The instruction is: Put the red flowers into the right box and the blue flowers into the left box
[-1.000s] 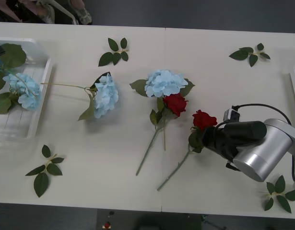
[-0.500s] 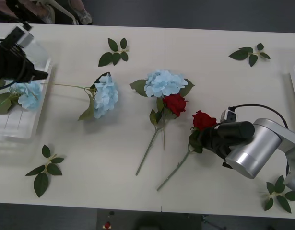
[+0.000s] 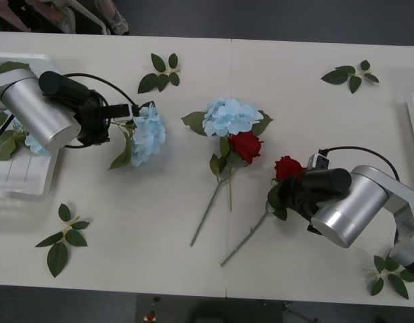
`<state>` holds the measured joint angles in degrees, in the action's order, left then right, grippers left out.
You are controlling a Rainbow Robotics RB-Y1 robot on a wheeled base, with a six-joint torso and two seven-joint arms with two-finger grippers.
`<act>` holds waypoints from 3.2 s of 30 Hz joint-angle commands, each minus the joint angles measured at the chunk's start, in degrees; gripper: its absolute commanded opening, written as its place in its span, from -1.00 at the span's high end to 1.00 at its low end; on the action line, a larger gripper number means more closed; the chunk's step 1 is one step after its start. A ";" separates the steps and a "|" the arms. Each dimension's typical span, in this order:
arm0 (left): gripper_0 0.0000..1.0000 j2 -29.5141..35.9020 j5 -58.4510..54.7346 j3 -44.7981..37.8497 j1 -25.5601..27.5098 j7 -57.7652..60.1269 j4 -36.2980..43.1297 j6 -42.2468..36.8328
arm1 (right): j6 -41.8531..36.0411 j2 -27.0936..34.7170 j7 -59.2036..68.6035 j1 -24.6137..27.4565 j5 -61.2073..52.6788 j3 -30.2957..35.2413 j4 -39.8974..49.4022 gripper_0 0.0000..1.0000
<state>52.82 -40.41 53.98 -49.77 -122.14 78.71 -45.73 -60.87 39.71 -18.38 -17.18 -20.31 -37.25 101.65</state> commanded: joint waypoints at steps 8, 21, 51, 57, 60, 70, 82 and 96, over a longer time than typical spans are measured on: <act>-0.26 -3.25 0.60 -1.94 -0.60 -1.26 -0.93 0.47 | 0.75 0.55 -2.97 -2.77 -1.84 6.22 2.14 1.00; 1.00 -3.69 2.35 1.04 -0.77 -0.47 -1.28 0.73 | -12.26 18.48 -22.05 -9.01 -23.20 22.31 5.04 1.00; 1.00 17.75 -71.03 -58.11 30.52 0.06 -14.81 -27.57 | -0.22 17.95 -15.37 -23.07 -31.55 3.76 -20.62 -0.46; 1.00 16.96 -71.47 -58.72 35.09 -0.99 -18.33 -23.96 | 0.05 13.64 -2.54 -23.16 -28.38 3.50 -23.34 -0.46; 1.00 16.52 -72.70 -58.81 37.29 -1.52 -19.74 -19.75 | 3.39 11.36 1.07 -23.51 -25.92 3.59 -27.30 -0.46; 0.98 16.08 -73.06 -58.72 38.08 -1.96 -20.00 -12.98 | 9.36 7.23 -0.51 -26.85 -26.71 3.59 -40.57 -0.46; -0.64 15.82 -78.77 -58.72 38.16 -1.87 -20.53 -11.22 | 9.45 7.84 -6.67 -30.63 -28.30 3.50 -47.34 -0.46; -0.99 15.64 -62.42 -58.11 28.23 19.75 5.75 -16.58 | 15.43 7.93 -17.21 -33.09 -32.43 -4.15 -55.95 -0.46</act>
<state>68.39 -105.88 -10.54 -13.77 -118.16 82.27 -62.82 -46.69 46.35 -34.86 -48.69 -52.70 -37.92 45.67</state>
